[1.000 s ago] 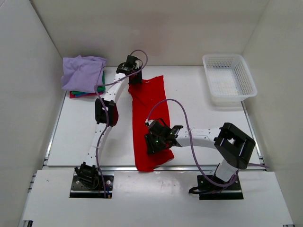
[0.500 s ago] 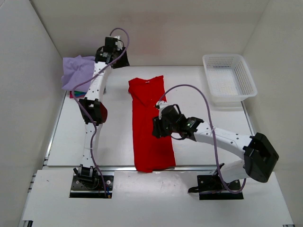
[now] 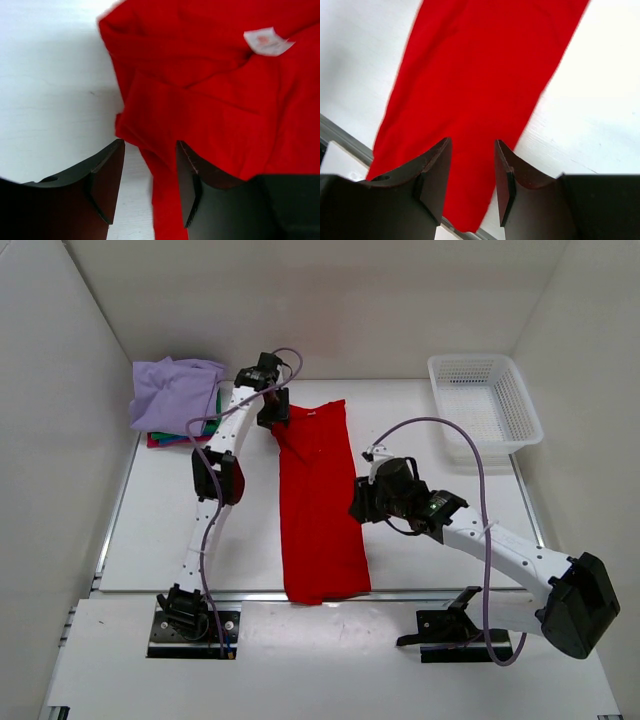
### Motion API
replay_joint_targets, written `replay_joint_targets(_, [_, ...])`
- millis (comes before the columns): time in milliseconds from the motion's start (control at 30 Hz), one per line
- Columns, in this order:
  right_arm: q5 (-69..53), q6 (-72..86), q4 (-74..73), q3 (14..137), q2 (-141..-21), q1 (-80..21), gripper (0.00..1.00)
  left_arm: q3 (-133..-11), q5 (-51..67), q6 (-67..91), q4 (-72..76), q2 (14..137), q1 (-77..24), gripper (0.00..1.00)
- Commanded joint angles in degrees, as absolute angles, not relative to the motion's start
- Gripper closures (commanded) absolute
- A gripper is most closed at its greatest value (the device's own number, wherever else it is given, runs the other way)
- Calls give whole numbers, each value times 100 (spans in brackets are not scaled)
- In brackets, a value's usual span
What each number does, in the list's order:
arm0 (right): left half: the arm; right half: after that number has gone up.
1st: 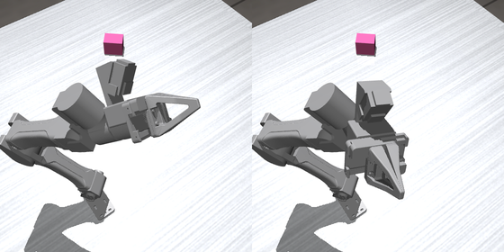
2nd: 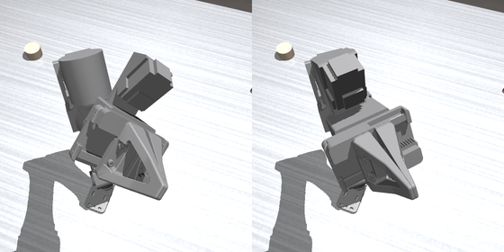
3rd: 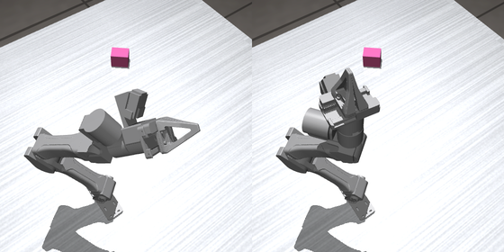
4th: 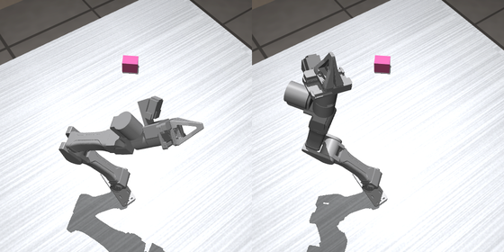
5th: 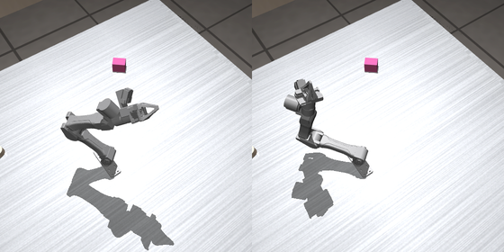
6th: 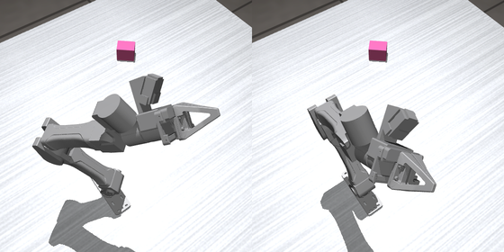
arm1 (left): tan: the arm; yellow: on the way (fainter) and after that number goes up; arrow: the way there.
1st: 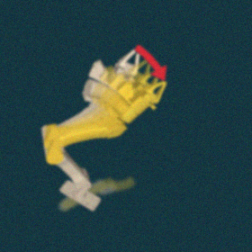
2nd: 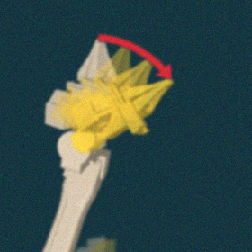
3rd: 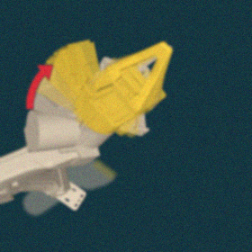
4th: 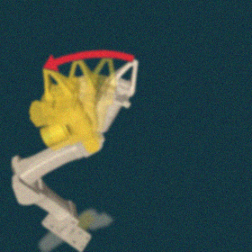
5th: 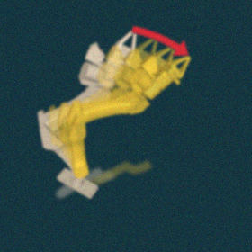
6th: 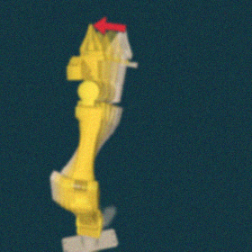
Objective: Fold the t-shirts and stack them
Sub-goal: Rotate the tshirt 90 degrees
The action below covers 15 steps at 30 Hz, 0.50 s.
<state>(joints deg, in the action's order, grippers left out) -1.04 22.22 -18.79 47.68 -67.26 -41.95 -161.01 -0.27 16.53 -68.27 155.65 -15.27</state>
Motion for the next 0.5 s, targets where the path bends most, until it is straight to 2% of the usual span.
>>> replay_joint_targets(0, [-141,2066,-1880,4693,-6565,-4140,64,-16225,-220,1670,-6987,15407,-1600,44])
replay_joint_targets(267, [-307,2065,-1696,4579,-6486,-3982,64,-16260,-483,1626,-6838,15574,-1722,46])
replay_joint_targets(333, [-343,2057,-1697,4553,-6522,-3990,64,-16251,-527,1635,-6724,15566,-1740,54])
replay_joint_targets(367, [-351,2057,-1705,4553,-6565,-3990,64,-16277,-493,1626,-6645,15557,-1749,54])
replay_joint_targets(467, [-360,2031,-1687,4561,-6574,-3973,63,-16286,-422,1678,-6496,15644,-1767,49])
